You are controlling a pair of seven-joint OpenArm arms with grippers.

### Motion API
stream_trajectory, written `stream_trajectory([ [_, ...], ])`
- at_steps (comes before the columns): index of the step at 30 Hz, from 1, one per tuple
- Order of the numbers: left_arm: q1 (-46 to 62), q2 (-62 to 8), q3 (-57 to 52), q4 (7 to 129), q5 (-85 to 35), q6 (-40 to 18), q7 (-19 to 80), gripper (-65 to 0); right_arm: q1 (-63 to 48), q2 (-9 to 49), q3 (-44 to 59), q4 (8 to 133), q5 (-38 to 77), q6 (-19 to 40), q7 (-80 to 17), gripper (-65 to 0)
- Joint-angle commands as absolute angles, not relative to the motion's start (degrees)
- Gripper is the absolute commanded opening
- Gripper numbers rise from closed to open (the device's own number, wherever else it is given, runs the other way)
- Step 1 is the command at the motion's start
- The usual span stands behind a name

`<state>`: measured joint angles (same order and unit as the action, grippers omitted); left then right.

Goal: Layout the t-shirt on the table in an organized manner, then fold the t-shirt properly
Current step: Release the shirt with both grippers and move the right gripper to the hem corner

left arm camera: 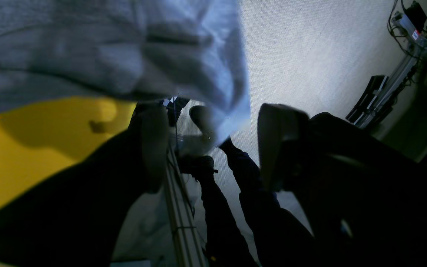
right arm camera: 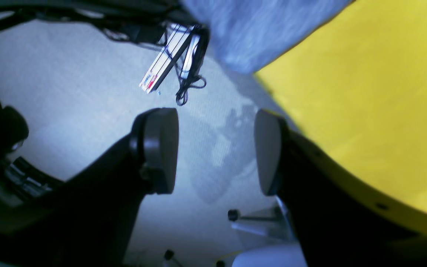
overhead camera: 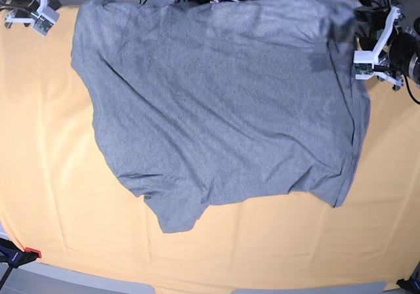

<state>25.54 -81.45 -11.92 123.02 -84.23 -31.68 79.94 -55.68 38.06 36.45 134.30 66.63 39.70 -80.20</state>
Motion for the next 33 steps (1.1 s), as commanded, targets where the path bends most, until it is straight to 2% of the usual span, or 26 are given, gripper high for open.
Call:
stream_trajectory([
  [1,25.0,-82.8,-12.6,123.5,-85.0,-31.5,80.0,-25.7,-55.0,38.8,36.8,135.0,67.2,40.0,-80.0,-30.3],
  [7,24.7,-82.8,-12.6,123.5,-84.4,-31.8,80.0,-25.7,-48.9,38.7,36.8,135.0,67.3,40.0,-80.0,-30.3],
  [12,23.9,-81.9,-12.6,123.5,-70.7,-29.6,80.0,-25.7,-43.7,38.7,36.8,135.0,67.2,37.5,-78.0,-30.3],
  [16,16.8,-76.0,-12.6,123.3,-62.5,-25.8,80.0,-25.8,-39.0,38.7,36.8,135.0,63.9,37.5,-72.5,-30.3],
  [21,8.1,-68.5,-12.6,120.5,-58.8,-24.3,80.0,-25.7,-33.0,38.7,36.8,135.0,56.1,34.0,-63.2,-30.3],
  [25,3.6,-63.5,-12.6,118.1,-58.7,-24.4,79.6,-25.7,-29.7,38.7,36.8,133.3,55.2,33.4,-58.4,-30.3],
  [33,-4.8,-58.2,-12.6,115.0,-59.1,-24.4,79.3,-25.7,-20.6,38.7,36.0,120.1,57.1,33.0,-58.0,-30.3],
])
